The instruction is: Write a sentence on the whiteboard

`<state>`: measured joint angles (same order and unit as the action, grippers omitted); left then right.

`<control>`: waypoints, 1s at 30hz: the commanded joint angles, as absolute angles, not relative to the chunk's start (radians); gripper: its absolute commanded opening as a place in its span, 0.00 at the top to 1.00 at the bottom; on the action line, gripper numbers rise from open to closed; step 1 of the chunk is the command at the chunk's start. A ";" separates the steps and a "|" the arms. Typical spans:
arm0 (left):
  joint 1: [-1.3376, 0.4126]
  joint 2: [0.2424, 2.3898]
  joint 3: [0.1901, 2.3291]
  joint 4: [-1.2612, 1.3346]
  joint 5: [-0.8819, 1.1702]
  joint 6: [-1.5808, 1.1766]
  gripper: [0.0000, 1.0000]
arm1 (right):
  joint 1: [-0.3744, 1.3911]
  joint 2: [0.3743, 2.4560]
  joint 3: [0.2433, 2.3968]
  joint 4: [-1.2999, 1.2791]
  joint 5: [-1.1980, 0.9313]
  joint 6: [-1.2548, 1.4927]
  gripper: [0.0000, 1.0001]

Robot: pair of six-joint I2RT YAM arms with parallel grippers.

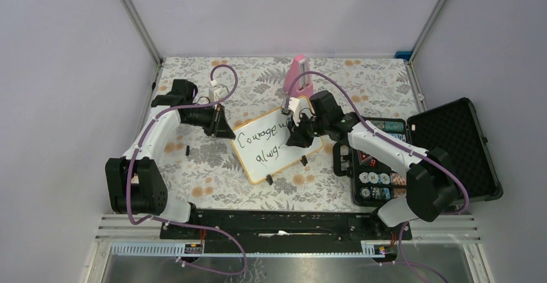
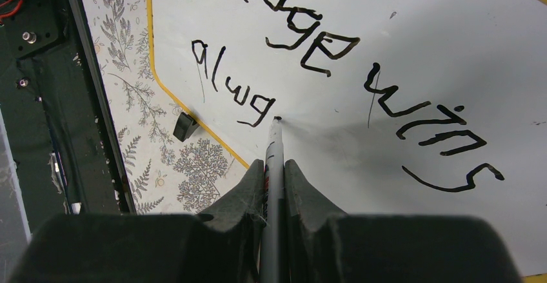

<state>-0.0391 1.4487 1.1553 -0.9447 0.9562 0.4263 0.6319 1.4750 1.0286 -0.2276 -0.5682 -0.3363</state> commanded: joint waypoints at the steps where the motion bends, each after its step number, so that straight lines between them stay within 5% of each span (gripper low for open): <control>1: -0.049 1.460 1.162 -0.886 0.900 0.458 0.98 | 0.640 1.486 1.033 -0.200 -0.556 -0.345 1.00; 30: -0.049 1.459 1.162 -0.888 0.896 0.457 0.99 | 0.640 1.482 1.028 -0.201 -0.555 -0.348 1.00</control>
<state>-0.0395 1.4487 1.1553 -0.9447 0.9558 0.4263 0.6323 1.4750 1.0286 -0.2276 -0.5678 -0.3367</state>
